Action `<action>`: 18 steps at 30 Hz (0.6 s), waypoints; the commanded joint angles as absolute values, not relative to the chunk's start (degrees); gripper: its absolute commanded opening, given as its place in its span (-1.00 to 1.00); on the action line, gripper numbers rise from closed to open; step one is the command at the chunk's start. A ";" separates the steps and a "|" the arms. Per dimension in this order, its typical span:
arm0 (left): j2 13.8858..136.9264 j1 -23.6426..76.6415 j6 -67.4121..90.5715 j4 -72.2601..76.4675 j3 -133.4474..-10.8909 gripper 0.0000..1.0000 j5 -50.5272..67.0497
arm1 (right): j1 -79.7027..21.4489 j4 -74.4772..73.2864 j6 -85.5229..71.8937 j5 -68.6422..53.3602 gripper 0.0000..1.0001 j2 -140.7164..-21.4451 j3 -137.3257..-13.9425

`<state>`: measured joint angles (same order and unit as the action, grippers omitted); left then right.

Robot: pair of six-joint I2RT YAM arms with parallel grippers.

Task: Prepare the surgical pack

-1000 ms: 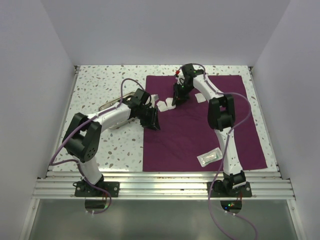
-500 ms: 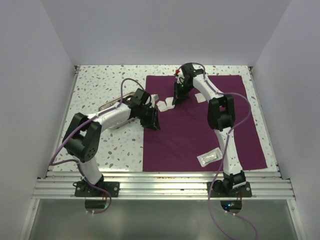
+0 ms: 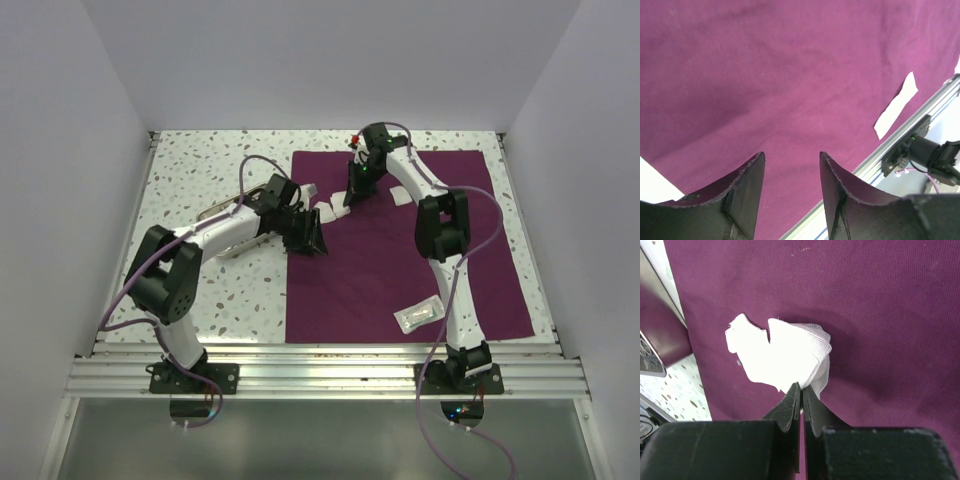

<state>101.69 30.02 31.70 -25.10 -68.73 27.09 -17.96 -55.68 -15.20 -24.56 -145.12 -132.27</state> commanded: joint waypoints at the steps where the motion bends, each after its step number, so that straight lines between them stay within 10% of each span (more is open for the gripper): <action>1: 100.55 28.57 33.31 -21.53 -71.19 0.04 29.53 | -17.84 -54.23 -16.08 -24.70 -1.00 -140.45 -131.49; 7: 100.37 28.21 33.75 -21.18 -70.58 0.04 30.41 | -17.75 -53.70 -15.03 -25.14 -0.99 -142.38 -132.19; 18: 100.19 28.21 34.63 -19.60 -68.12 0.04 31.20 | -17.75 -55.45 -13.36 -21.71 -0.16 -143.26 -133.15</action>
